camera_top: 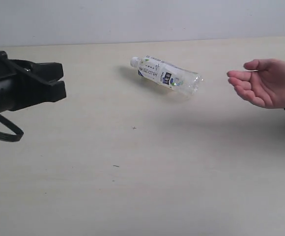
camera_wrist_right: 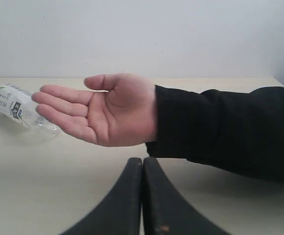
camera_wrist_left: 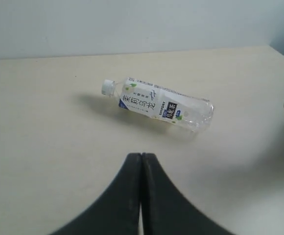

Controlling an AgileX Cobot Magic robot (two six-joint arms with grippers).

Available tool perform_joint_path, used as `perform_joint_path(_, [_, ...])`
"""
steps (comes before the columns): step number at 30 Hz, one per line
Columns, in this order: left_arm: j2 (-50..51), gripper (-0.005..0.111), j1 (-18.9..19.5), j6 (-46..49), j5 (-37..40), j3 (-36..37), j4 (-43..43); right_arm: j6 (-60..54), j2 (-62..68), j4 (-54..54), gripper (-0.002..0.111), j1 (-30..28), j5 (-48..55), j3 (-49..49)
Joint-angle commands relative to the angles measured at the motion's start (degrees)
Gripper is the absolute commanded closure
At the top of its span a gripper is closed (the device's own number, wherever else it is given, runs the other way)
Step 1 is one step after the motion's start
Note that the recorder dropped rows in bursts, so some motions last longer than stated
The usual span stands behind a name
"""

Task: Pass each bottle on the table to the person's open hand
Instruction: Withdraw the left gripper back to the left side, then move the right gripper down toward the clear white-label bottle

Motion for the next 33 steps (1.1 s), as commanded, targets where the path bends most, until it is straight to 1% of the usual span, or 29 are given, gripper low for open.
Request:
perform_joint_path(1, [-2.81,0.107,0.11,0.91,-2.39,2.62,-0.05,-0.18,-0.38,-0.28,0.108,-0.36,-0.08,0.27])
perform_joint_path(7, [-4.24,0.107,0.11,0.91,-1.56,5.06,-0.05,-0.18,-0.38,-0.28,0.108,-0.36,-0.08,0.27])
perform_joint_path(19, [-4.24,0.107,0.11,0.91,-1.16,5.06,-0.05,-0.38,-0.38,-0.45,0.108,-0.36,-0.49,0.27])
perform_joint_path(21, [-4.24,0.107,0.11,0.91,-1.16,5.06,-0.05,-0.67,-0.38,-1.58,0.108,-0.36,-3.07,0.27])
perform_joint_path(26, [-4.24,0.107,0.11,0.91,-1.16,5.06,-0.05,0.04,-0.38,-1.21,0.108,-0.36,-14.41,0.27])
perform_joint_path(30, [-4.24,0.107,0.11,0.91,-1.16,5.06,-0.05,4.53,-0.38,5.17,0.108,-0.36,-16.28,0.27])
perform_joint_path(33, [-4.24,0.107,0.11,0.91,-1.16,5.06,-0.05,6.46,-0.38,8.49,0.108,-0.36,-23.59,0.27])
